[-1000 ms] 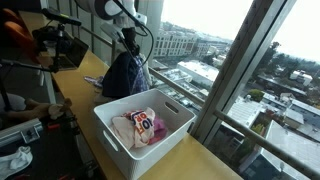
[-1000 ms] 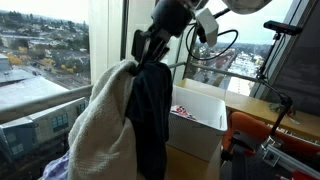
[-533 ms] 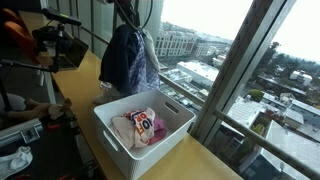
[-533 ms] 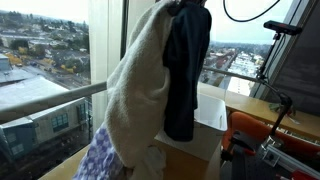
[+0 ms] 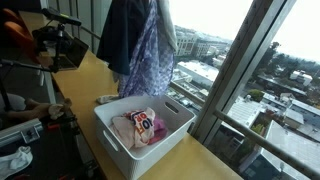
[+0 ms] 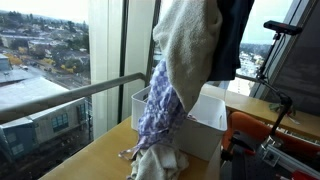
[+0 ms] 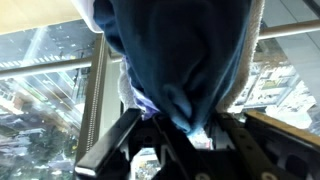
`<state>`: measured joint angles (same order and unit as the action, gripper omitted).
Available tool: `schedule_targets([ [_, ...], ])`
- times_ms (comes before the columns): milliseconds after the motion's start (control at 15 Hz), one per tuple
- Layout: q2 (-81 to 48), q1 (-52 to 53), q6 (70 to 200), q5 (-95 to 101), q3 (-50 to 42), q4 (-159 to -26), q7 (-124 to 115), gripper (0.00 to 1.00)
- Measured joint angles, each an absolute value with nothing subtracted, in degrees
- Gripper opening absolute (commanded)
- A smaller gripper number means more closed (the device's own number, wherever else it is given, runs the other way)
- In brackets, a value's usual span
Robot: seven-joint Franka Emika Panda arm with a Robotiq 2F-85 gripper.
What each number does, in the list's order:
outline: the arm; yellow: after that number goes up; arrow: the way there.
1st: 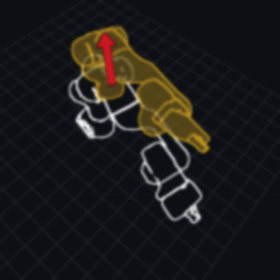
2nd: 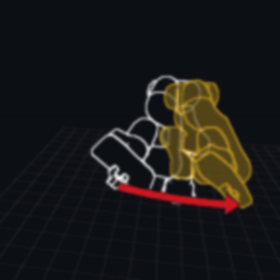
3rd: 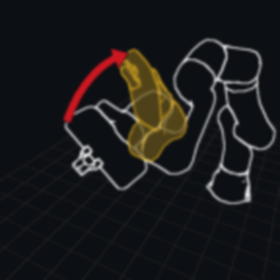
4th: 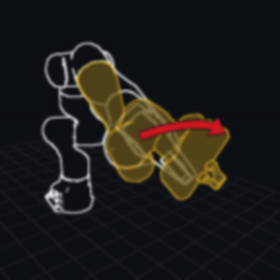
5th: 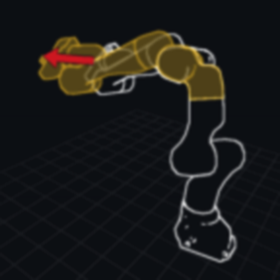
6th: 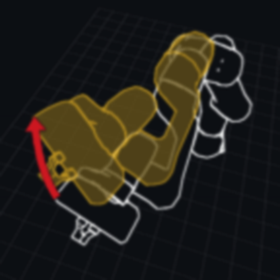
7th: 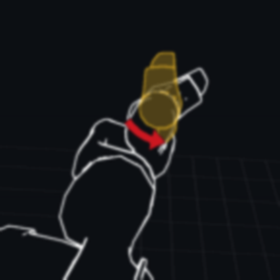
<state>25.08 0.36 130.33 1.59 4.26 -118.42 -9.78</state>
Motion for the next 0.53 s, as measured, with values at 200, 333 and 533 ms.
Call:
schedule_targets([
  [200, 25.0, -1.8, 125.5, 2.6, 2.9, -113.2, -9.7, 0.05],
  [333, 24.1, -3.0, 122.1, 3.3, 2.4, -108.8, -9.7, 0.05],
  [533, 21.3, -4.4, 116.3, 4.0, 1.6, -100.0, -9.7, 0.05],
])
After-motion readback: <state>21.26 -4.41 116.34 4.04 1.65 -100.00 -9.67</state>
